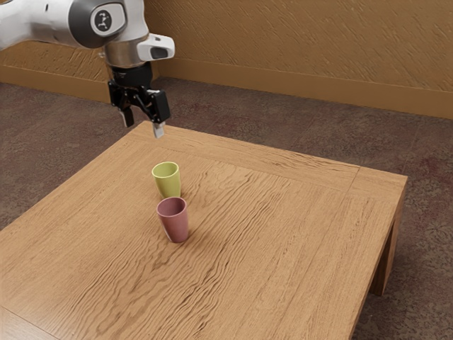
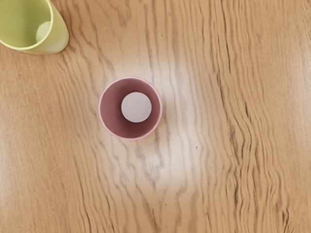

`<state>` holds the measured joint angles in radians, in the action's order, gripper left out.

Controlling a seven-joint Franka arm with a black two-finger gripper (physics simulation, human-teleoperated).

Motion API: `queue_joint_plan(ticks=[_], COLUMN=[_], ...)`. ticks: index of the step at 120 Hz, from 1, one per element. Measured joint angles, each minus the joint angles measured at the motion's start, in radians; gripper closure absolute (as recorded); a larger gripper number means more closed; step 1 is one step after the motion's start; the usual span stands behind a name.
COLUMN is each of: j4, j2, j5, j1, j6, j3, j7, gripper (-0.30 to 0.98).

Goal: Place the right cup onto the left cup

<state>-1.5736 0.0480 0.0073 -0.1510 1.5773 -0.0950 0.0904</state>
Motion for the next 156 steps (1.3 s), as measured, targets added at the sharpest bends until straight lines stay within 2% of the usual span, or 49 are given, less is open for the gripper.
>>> queue_joint_plan(ticks=[63, 100, 156], j4=[-0.101, -0.166, -0.176], j2=[0.033, 0.137, 0.307], j5=[-0.015, -0.035, -0.126], j1=[0.007, 0.028, 0.042], j6=[0.082, 0.200, 0.375], j3=[-0.009, -0.009, 0.000], j7=[-0.018, -0.027, -0.031], gripper=[0.00, 0.03, 0.16])
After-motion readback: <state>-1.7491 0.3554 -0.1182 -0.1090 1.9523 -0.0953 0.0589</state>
